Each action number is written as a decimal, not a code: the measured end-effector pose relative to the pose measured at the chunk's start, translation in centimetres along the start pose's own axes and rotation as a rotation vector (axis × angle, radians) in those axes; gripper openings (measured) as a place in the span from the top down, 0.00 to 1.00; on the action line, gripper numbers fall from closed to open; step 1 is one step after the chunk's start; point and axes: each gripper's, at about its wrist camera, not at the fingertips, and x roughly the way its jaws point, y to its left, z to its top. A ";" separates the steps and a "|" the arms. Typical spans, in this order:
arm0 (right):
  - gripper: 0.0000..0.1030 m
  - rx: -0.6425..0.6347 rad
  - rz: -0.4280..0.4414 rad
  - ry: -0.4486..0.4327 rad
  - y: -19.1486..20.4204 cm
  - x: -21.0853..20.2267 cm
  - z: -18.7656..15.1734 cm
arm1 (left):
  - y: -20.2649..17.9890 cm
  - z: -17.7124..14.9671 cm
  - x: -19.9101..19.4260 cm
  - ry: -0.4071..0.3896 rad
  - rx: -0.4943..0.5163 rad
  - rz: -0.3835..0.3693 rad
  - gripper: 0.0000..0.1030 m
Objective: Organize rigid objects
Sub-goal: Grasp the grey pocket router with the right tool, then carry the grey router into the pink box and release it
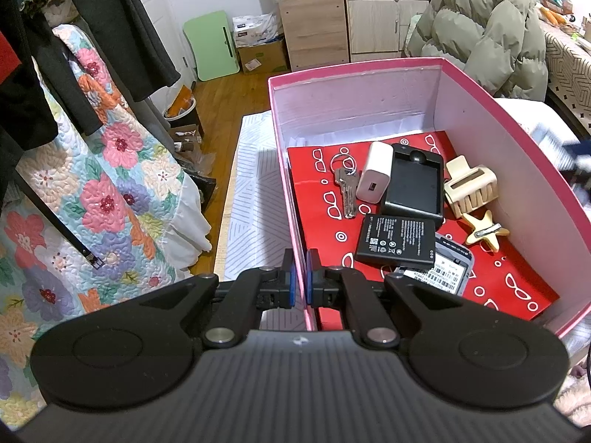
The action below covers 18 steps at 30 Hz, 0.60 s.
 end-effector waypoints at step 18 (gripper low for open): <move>0.37 -0.059 0.399 0.109 10.0 -0.5 3.6 | 0.5 0.1 -0.1 -0.005 -0.014 -0.018 0.96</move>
